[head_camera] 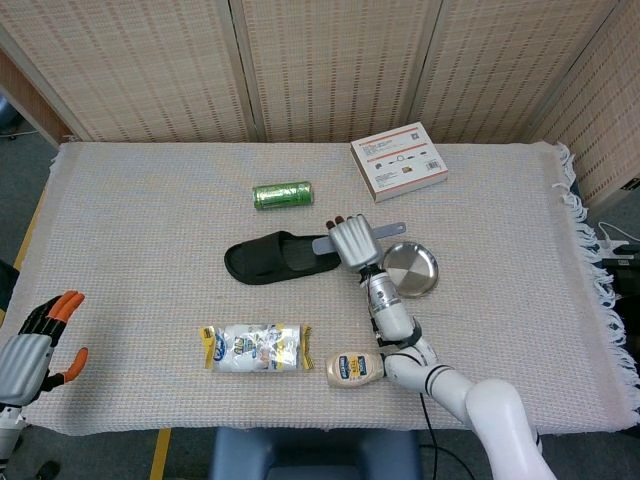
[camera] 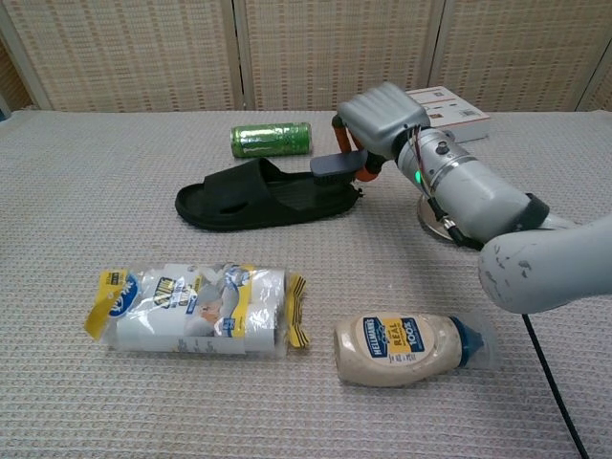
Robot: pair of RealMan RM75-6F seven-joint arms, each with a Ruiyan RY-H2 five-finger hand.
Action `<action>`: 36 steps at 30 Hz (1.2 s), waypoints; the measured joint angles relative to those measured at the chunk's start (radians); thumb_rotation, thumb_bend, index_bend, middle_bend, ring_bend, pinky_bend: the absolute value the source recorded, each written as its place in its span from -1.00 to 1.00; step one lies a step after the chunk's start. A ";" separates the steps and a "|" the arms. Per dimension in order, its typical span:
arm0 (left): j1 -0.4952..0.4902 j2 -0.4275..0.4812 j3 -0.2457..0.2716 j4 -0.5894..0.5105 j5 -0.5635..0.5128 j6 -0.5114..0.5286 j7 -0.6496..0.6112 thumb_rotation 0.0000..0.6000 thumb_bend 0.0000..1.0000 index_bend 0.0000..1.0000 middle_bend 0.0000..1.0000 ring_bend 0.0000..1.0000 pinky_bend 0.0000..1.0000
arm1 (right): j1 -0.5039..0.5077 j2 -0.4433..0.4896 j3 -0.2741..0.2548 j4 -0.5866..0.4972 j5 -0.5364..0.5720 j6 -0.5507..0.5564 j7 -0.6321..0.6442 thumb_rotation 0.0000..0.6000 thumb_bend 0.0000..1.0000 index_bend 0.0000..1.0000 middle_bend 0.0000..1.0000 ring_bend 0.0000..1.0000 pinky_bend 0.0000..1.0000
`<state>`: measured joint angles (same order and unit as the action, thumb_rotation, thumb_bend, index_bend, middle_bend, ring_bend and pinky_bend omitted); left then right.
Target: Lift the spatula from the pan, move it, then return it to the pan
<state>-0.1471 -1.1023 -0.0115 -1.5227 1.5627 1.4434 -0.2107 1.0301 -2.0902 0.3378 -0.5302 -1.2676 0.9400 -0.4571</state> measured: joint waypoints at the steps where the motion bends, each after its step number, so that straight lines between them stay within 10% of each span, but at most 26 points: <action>1: 0.000 0.000 0.000 0.000 0.000 0.000 -0.001 1.00 -0.07 -1.00 -1.00 -1.00 -0.81 | 0.009 -0.014 0.000 0.020 0.001 -0.007 0.001 1.00 -0.35 0.87 0.43 0.26 0.37; 36: -0.001 0.006 0.002 0.005 0.003 0.004 -0.022 1.00 -0.07 -1.00 -1.00 -1.00 -0.81 | 0.100 -0.132 -0.018 0.220 -0.005 -0.051 0.064 1.00 -0.35 0.87 0.44 0.26 0.37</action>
<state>-0.1479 -1.0965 -0.0097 -1.5182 1.5655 1.4474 -0.2328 1.1306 -2.2226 0.3201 -0.3098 -1.2729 0.8889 -0.3929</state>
